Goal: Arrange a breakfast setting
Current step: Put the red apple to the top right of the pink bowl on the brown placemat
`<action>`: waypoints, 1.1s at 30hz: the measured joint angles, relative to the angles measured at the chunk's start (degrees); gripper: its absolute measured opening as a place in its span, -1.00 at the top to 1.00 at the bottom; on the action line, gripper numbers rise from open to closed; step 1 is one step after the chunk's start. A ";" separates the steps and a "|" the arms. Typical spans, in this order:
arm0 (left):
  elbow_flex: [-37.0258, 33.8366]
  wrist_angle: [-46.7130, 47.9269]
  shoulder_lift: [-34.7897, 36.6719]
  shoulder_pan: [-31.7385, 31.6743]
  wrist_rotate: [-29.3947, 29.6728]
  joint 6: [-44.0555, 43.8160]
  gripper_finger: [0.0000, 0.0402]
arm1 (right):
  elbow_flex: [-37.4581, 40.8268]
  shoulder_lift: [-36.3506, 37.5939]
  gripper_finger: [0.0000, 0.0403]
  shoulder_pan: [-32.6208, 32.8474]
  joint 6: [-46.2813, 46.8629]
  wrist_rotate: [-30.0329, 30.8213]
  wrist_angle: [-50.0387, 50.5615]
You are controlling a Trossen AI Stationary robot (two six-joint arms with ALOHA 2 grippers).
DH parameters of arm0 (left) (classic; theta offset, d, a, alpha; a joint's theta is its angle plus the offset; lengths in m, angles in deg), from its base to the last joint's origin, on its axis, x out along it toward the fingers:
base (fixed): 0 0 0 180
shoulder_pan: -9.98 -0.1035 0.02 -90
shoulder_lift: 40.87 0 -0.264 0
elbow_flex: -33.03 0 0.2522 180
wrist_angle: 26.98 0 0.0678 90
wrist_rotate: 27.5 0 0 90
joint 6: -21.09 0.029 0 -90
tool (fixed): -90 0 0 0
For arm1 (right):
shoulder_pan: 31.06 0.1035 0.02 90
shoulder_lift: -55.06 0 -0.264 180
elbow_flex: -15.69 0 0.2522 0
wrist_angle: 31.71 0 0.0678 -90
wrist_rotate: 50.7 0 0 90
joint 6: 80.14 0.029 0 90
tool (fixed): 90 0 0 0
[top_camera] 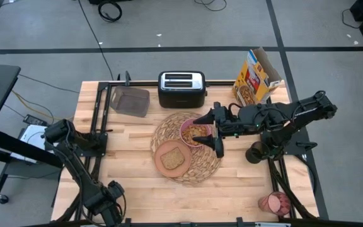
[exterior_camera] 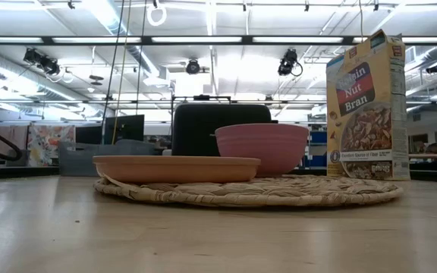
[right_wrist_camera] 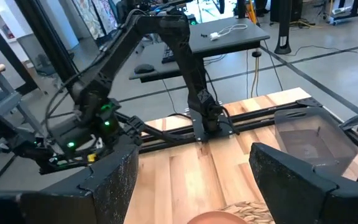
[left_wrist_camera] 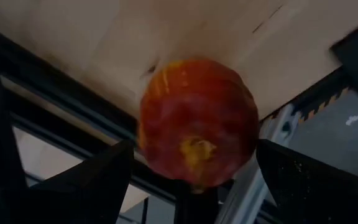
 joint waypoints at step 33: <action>-5.54 -6.01 0.27 2.72 1.77 1.84 -0.72 | 0.00 0.00 -0.55 0.80 3.20 0.05 0.03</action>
